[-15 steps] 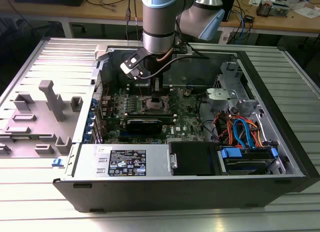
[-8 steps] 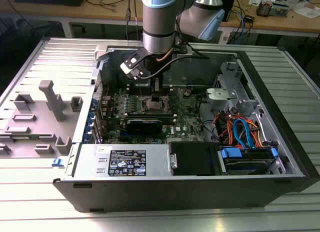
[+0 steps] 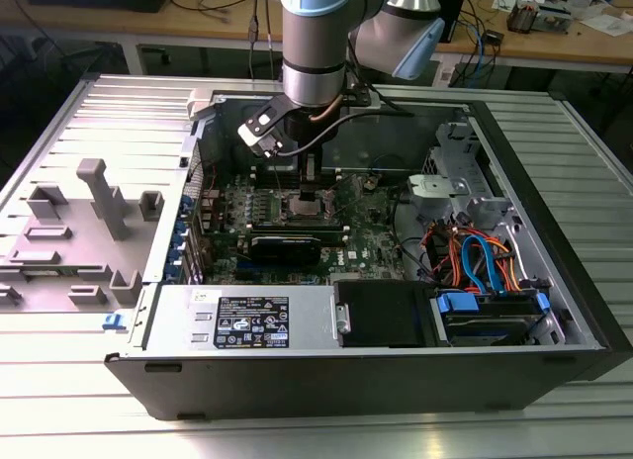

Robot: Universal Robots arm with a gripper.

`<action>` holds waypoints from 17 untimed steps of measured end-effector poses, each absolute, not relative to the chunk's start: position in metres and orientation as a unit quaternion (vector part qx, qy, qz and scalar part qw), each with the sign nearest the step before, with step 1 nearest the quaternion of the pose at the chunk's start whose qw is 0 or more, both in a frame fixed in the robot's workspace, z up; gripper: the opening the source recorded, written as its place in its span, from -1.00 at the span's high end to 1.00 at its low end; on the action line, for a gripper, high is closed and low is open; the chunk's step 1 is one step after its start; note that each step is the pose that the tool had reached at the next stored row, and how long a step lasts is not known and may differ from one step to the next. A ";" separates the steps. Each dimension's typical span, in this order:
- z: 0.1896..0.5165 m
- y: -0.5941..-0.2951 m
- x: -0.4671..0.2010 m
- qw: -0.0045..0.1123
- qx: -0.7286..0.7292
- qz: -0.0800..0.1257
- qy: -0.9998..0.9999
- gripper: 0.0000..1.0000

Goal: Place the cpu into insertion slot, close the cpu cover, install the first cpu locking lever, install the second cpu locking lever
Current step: 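Close the cpu cover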

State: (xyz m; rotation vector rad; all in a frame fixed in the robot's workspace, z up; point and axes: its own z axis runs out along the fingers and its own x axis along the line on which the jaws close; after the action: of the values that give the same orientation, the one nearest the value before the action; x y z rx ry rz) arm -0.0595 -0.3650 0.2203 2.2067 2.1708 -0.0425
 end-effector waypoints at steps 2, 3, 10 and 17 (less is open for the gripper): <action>0.220 -0.365 -0.059 0.023 0.713 -0.014 0.701 0.79; 0.220 -0.365 -0.059 0.023 0.713 -0.014 0.701 0.79; 0.230 -0.365 -0.060 0.023 0.713 -0.014 0.701 0.79; 0.236 -0.365 -0.060 0.023 0.713 -0.014 0.701 0.79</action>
State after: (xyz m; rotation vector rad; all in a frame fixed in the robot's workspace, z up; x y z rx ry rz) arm -0.0595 -0.3650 0.2360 2.2067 2.1707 -0.0425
